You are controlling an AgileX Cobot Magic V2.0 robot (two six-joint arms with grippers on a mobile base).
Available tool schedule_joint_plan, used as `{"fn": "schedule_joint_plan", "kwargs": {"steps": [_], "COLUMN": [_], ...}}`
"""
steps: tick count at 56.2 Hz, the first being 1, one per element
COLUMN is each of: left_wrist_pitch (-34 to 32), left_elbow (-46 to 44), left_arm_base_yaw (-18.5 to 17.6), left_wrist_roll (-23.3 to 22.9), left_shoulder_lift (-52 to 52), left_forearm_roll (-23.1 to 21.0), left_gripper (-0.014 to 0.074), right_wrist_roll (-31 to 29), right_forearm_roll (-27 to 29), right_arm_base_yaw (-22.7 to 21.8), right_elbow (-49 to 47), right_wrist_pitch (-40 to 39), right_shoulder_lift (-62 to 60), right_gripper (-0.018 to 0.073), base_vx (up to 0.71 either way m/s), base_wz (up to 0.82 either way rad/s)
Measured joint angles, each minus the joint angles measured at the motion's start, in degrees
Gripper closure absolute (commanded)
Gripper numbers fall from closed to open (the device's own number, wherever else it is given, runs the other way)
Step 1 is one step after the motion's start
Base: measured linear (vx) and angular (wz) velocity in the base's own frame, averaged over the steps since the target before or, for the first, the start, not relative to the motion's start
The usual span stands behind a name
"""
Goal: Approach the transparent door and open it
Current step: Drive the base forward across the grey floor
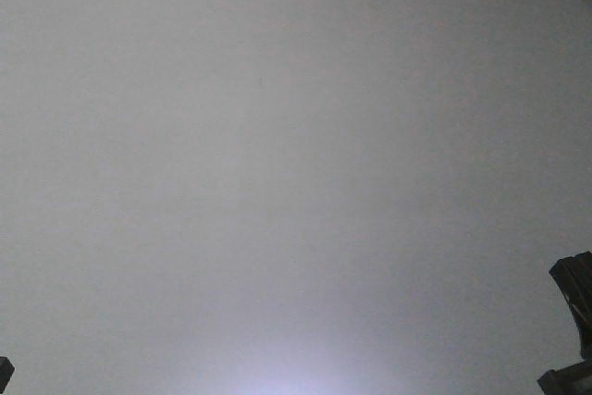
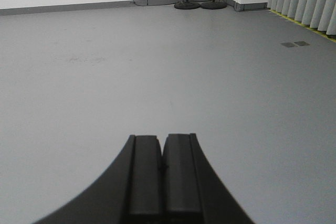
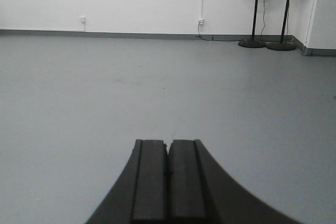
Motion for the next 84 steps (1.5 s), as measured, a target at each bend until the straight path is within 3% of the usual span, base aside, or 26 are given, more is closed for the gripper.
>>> {"fn": "schedule_joint_plan", "kwargs": {"steps": [84], "left_wrist_pitch": [0.00], "left_elbow": [0.00], "left_arm_base_yaw": [0.00], "left_wrist_roll": [0.00], "left_shoulder_lift": [0.00], "left_forearm_roll": [0.00], "left_gripper": [0.0594], "right_wrist_roll": [0.00], "right_forearm_roll": [0.00], "right_arm_base_yaw": [0.00], "right_elbow": [0.00], "right_wrist_pitch": [0.00], "right_shoulder_lift": [0.00], "right_gripper": [0.0565], "base_vx": [0.08], "base_wz": [0.03]}}
